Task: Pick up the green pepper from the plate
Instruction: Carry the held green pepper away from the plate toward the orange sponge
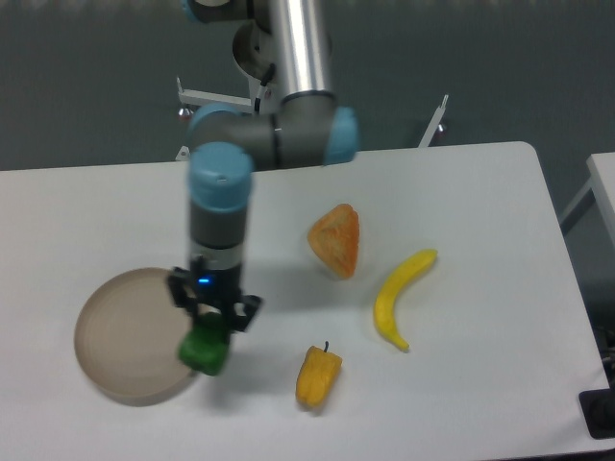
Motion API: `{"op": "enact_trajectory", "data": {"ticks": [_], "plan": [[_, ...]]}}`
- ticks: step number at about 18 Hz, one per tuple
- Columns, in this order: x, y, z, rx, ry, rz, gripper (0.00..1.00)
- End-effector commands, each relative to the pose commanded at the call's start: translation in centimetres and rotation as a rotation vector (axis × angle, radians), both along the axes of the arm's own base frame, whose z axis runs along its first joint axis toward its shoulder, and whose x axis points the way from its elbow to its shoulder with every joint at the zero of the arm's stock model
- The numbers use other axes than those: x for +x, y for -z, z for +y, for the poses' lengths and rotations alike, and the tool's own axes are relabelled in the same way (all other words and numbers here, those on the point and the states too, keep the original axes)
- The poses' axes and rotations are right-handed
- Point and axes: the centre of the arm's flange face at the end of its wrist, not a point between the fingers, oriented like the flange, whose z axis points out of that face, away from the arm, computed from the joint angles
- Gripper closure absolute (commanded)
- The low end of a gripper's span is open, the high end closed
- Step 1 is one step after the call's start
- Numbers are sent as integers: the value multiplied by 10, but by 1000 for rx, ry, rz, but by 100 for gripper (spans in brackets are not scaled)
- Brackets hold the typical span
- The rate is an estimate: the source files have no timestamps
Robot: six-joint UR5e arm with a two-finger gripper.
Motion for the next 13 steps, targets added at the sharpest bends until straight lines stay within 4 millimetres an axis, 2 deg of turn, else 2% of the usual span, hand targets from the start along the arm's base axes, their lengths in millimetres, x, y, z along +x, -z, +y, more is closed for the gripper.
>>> {"op": "enact_trajectory", "data": {"ticks": [1, 3, 6, 9, 13], "plan": [[-26, -4, -9, -4, 4, 13, 72], [-58, -10, -19, -2, 51, 52, 72], [-103, -10, -35, -11, 105, 99, 72], [-124, -10, -41, -17, 138, 128, 72], [-132, -10, -41, -15, 141, 136, 72]]}}
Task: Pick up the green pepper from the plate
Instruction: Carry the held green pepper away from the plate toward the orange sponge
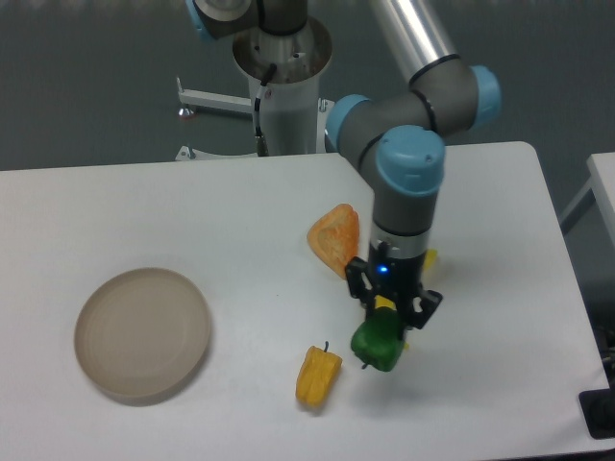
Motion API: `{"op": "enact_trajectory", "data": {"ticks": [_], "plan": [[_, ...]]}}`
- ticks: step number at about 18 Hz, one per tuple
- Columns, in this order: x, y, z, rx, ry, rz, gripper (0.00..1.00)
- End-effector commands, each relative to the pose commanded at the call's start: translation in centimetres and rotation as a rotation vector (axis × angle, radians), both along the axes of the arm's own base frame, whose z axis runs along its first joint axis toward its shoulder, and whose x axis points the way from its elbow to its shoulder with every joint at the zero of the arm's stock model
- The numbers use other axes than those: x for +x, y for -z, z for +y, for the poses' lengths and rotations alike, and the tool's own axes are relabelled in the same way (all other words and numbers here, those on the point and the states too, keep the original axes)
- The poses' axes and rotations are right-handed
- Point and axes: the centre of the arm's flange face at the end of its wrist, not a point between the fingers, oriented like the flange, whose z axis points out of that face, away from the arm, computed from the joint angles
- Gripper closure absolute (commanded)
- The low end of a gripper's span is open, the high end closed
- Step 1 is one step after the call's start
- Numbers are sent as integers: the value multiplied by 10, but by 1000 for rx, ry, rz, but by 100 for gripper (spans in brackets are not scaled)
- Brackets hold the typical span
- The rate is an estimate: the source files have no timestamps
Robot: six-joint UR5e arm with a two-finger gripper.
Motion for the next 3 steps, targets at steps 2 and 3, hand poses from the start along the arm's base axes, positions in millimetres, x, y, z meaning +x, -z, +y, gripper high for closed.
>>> {"op": "enact_trajectory", "data": {"ticks": [2, 3], "plan": [[0, 0, 0, -1, 0, 1, 72], [-1, 1, -1, -2, -2, 0, 72]]}}
